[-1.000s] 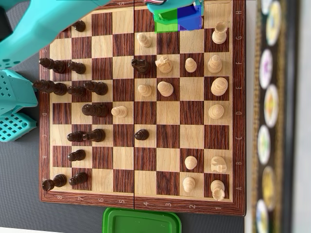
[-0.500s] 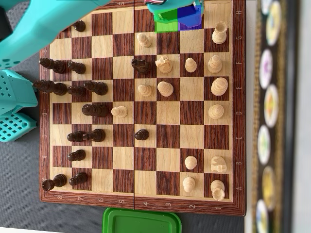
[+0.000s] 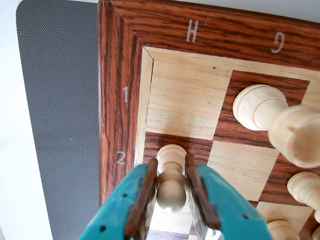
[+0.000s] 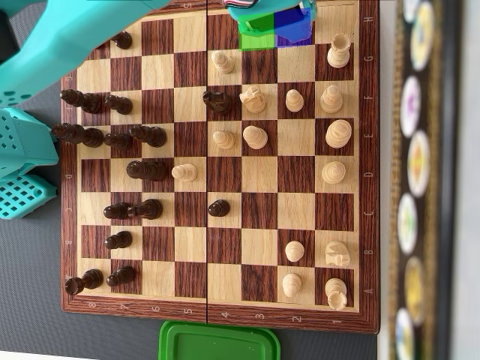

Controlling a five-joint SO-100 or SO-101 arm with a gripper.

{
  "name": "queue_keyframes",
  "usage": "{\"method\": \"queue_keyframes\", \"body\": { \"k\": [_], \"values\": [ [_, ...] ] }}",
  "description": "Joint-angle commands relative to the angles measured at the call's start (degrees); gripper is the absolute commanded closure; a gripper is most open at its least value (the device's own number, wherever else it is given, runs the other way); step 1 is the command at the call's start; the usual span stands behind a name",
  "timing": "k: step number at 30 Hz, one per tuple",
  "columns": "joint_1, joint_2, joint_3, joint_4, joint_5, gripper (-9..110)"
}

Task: Play chess

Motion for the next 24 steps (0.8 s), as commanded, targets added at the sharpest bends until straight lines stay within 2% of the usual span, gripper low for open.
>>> {"method": "queue_keyframes", "body": {
  "k": [1,14,24],
  "values": [
    [0.8,4.9,-1.9,-0.1,-0.5,94],
    [0.6,12.7,6.8,-0.2,-0.4,94],
    [0.3,23.0,20.6,-0.7,0.1,94]
  ]
}}
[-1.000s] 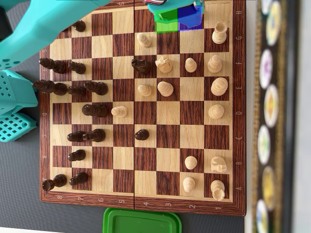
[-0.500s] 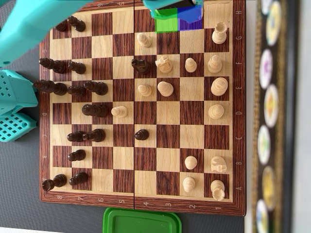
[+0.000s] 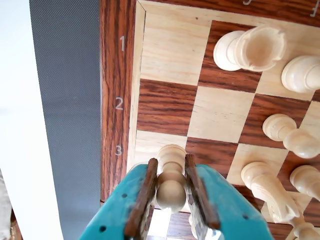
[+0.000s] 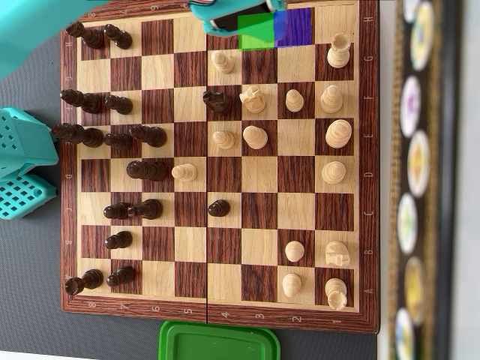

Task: Play chess

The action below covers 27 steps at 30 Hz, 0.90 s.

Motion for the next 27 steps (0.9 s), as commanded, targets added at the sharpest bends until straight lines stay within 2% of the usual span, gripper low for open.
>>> {"method": "queue_keyframes", "body": {
  "k": [1,8,27],
  "values": [
    [0.4,6.4,2.8,-0.8,0.4,94],
    [-0.8,8.4,10.3,-8.0,0.4,94],
    [-2.6,7.9,14.1,-8.3,0.4,94]
  ]
}}
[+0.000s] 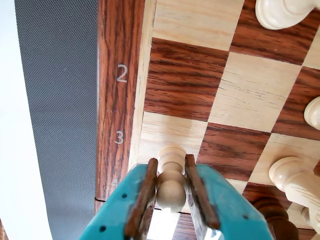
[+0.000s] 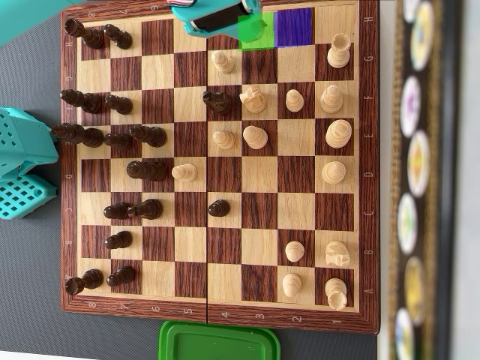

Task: Play chess

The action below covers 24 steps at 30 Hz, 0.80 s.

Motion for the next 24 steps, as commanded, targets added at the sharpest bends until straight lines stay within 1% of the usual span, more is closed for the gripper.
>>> {"method": "queue_keyframes", "body": {
  "k": [1,6,11,24],
  "values": [
    [0.0,3.2,-0.3,-0.4,0.4,94],
    [-0.2,3.2,-0.3,-0.5,0.4,94],
    [-1.3,3.1,-0.1,-4.0,0.4,94],
    [-1.0,3.1,2.6,-4.0,0.4,94]
  ]
}}
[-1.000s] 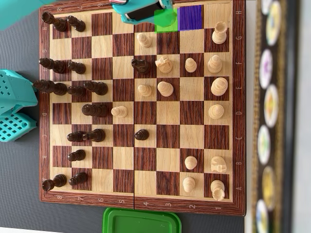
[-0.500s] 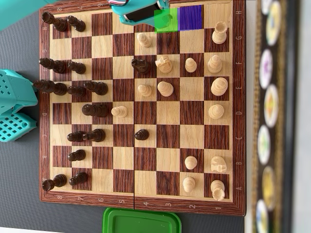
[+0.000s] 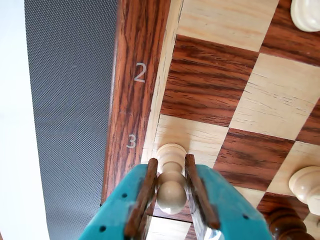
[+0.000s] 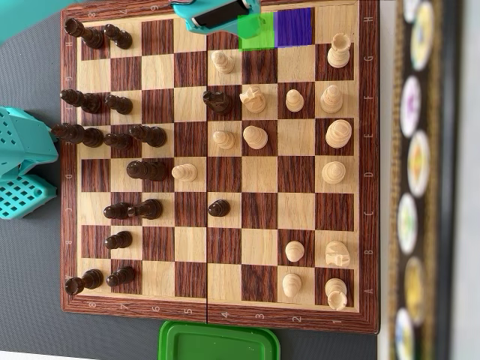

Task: Play chess

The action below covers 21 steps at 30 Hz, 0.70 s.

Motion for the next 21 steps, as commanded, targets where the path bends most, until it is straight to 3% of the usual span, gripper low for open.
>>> {"method": "queue_keyframes", "body": {
  "k": [1,7,13,21],
  "values": [
    [0.5,3.1,-0.2,-0.6,0.4,94],
    [0.6,3.1,-0.4,-0.6,0.4,93],
    [0.6,3.1,-0.4,-0.7,0.3,82],
    [0.5,3.7,-0.5,-0.7,0.2,81]
  ]
}}
